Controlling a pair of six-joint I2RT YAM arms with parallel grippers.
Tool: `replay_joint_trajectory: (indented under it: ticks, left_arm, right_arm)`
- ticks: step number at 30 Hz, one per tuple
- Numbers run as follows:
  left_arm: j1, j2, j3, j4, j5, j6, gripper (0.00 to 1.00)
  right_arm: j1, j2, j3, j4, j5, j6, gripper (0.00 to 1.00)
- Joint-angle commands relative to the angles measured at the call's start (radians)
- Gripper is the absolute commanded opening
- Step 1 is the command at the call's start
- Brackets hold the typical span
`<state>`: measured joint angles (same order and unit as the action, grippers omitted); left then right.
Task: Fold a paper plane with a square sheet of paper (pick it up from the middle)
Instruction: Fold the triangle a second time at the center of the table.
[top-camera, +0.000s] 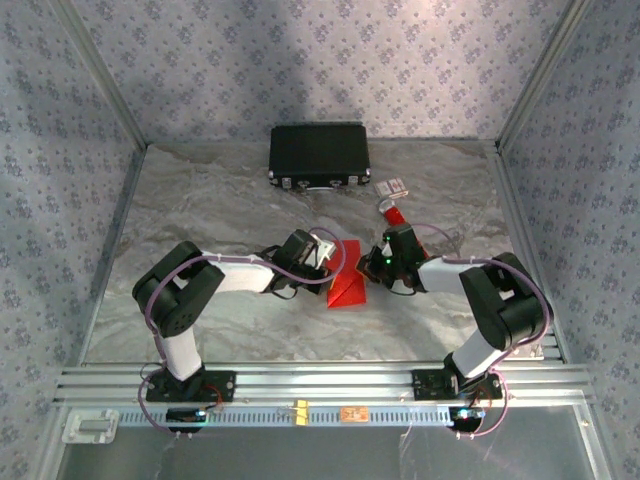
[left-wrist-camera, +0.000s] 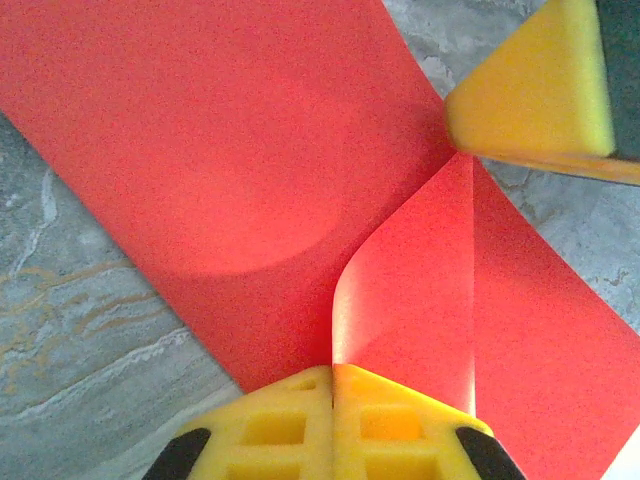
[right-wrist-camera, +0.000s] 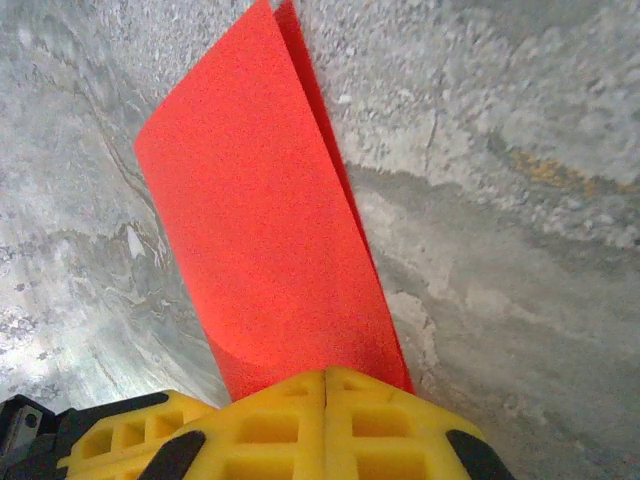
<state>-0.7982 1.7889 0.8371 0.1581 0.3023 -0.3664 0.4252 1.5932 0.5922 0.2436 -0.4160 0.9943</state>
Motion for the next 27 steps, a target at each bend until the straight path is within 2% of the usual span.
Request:
replay_joint_trajectory:
  ticks: [1, 7, 14, 23, 27]
  left_arm:
    - [0.006, 0.023, 0.010, -0.058, 0.010, 0.017, 0.01]
    - [0.006, 0.022, 0.008, -0.057, 0.013, 0.017, 0.01]
    - [0.006, 0.022, 0.006, -0.059, 0.014, 0.015, 0.01]
    - [0.006, 0.023, 0.007, -0.055, 0.011, 0.015, 0.01]
    - [0.007, 0.024, 0.002, -0.048, 0.009, 0.012, 0.01]
  right_arm:
    - [-0.005, 0.025, -0.028, 0.013, -0.006, -0.015, 0.03]
    - [-0.022, 0.049, -0.075, 0.027, 0.032, 0.002, 0.03]
    - [-0.018, -0.057, 0.000, -0.057, 0.010, -0.035, 0.04]
    - [0.102, -0.081, 0.016, -0.060, 0.011, 0.010, 0.04]
    - [0.143, -0.066, -0.017, -0.008, 0.025, 0.047, 0.04]
